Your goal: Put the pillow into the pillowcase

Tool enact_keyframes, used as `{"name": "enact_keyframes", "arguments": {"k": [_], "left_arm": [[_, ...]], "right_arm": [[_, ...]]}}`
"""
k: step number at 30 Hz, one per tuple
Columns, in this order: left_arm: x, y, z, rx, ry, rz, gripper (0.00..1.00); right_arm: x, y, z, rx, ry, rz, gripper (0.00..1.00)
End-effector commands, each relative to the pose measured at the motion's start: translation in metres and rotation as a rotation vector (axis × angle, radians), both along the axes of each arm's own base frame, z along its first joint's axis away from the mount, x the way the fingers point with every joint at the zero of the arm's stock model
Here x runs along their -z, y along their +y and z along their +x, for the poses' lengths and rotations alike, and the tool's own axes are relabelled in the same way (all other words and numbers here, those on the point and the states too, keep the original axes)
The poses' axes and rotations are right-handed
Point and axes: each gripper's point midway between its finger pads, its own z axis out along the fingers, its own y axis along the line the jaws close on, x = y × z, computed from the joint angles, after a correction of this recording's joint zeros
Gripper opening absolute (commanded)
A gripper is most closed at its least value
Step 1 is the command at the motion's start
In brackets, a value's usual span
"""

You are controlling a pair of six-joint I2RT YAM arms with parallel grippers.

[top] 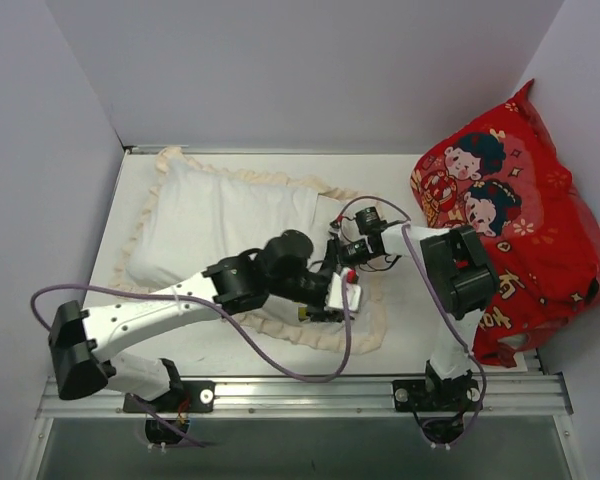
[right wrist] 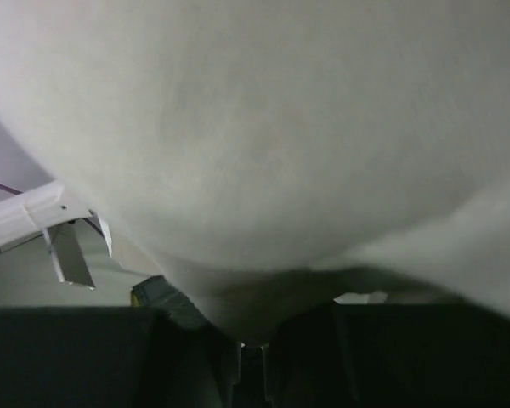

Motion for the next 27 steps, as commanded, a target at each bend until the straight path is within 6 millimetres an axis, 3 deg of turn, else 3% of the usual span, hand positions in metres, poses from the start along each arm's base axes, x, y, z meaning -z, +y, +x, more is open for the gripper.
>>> {"name": "enact_keyframes", "arguments": {"k": [1,2,3,4,6,7,9,11,13,14,15,16,17,19,20,21,22,23,25,26,27], "left_arm": [[-0.071,0.028,0.041,-0.225,0.180,-0.154,0.60],[-0.080,0.034,0.058,-0.319,0.212,-0.166,0.61],[-0.078,0.040,0.073,-0.392,0.231,-0.156,0.63],[-0.080,0.053,0.102,-0.488,0.237,-0.163,0.64],[-0.074,0.062,0.143,-0.631,0.283,-0.152,0.66],[-0.070,0.071,0.167,-0.710,0.291,-0.144,0.67],[-0.058,0.069,0.203,-0.788,0.335,-0.102,0.66],[-0.051,0.065,0.228,-0.822,0.309,-0.070,0.66],[-0.033,0.053,0.251,-0.838,0.284,-0.014,0.73],[-0.011,0.046,0.261,-0.843,0.286,0.033,0.75],[-0.016,0.041,0.271,-0.850,0.266,0.028,0.77],[-0.007,0.044,0.284,-0.898,0.243,0.048,0.77],[0.014,0.039,0.294,-0.922,0.247,0.087,0.77],[0.015,0.038,0.313,-0.962,0.218,0.089,0.77],[0.033,0.039,0.325,-1.002,0.210,0.120,0.76],[0.038,0.040,0.334,-1.021,0.209,0.121,0.75],[0.029,0.040,0.345,-1.043,0.193,0.096,0.74],[0.041,0.042,0.355,-1.076,0.191,0.111,0.73],[0.041,0.050,0.376,-1.112,0.192,0.087,0.73],[0.031,0.051,0.387,-1.122,0.182,0.057,0.73],[0.043,0.055,0.397,-1.136,0.181,0.072,0.73]], "right_arm": [[-0.005,-0.018,-0.051,-0.097,0.036,-0.128,0.14],[-0.021,-0.018,-0.053,-0.119,-0.019,-0.111,0.21],[-0.029,-0.022,-0.055,-0.120,-0.032,-0.106,0.43],[-0.036,-0.029,-0.063,-0.121,-0.012,-0.111,0.53],[-0.053,-0.042,-0.057,-0.114,-0.109,-0.110,0.66],[-0.060,-0.057,-0.048,-0.064,-0.108,-0.121,0.68],[-0.076,-0.076,-0.018,0.023,-0.185,-0.137,0.70],[-0.090,-0.102,0.031,0.133,-0.267,-0.172,0.68],[-0.088,-0.124,0.068,0.204,-0.312,-0.263,0.65],[-0.077,-0.132,0.085,0.234,-0.277,-0.281,0.62],[-0.090,-0.135,0.110,0.269,-0.316,-0.280,0.61],[-0.087,-0.136,0.122,0.284,-0.315,-0.288,0.60],[-0.073,-0.136,0.133,0.289,-0.288,-0.302,0.59],[-0.075,-0.135,0.160,0.331,-0.311,-0.298,0.57],[-0.062,-0.133,0.166,0.339,-0.281,-0.299,0.57],[-0.059,-0.128,0.171,0.344,-0.271,-0.288,0.57],[-0.060,-0.124,0.179,0.364,-0.257,-0.265,0.57],[-0.052,-0.118,0.179,0.365,-0.223,-0.246,0.57],[-0.046,-0.103,0.179,0.366,-0.213,-0.209,0.57],[-0.045,-0.095,0.179,0.400,-0.165,-0.187,0.57],[-0.043,-0.088,0.177,0.404,-0.146,-0.165,0.59]]}}
